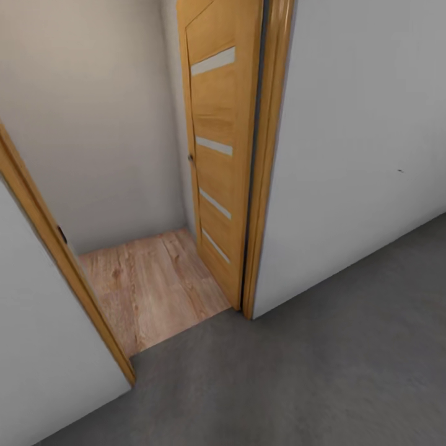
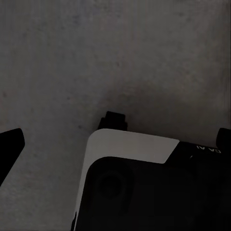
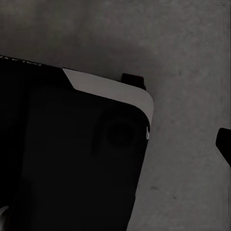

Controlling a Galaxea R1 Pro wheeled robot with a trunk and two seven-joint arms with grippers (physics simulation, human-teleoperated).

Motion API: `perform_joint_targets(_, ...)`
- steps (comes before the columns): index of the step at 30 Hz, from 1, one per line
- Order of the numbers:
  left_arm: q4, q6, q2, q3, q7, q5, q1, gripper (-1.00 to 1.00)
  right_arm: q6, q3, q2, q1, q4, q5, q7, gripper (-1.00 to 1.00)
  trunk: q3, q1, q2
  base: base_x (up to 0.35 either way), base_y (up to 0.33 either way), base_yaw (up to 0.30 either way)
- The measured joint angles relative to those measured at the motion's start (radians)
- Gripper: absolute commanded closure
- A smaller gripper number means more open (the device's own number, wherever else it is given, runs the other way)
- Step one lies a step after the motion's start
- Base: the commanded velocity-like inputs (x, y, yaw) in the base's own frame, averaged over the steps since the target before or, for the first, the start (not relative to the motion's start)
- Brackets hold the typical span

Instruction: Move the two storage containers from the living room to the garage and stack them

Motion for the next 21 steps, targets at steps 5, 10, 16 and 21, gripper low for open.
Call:
perform_joint_targets(5, 0.000, 0.000, 0.000, 0.000, 0.000, 0.000, -0.001, -1.00, 0.003, 0.000, 0.002, 0.000, 0.000, -0.001, 0.001, -1.00, 0.000, 0.000, 0.000, 0.313, -0.094, 0.000)
perform_joint_targets(10, 0.000, 0.000, 0.000, 0.000, 0.000, 0.000, 0.000, -1.00, 0.007, 0.000, 0.004, 0.000, 0.000, 0.000, 0.001, -1.00, 0.000, 0.000, 0.000, 0.313, -0.094, 0.000)
perform_joint_targets(16, 0.000, 0.000, 0.000, 0.000, 0.000, 0.000, 0.000, -1.00, 0.004, 0.000, 0.002, -0.001, 0.000, 0.002, 0.001, -1.00, 0.000, 0.000, 0.000, 0.313, -0.094, 0.122)
perform_joint_targets(21, 0.000, 0.000, 0.000, 0.000, 0.000, 0.000, 0.000, -1.00, 0.003, 0.000, 0.002, 0.000, 0.000, 0.001, 0.001, -1.00, 0.000, 0.000, 0.000, 0.313, -0.094, 0.262)
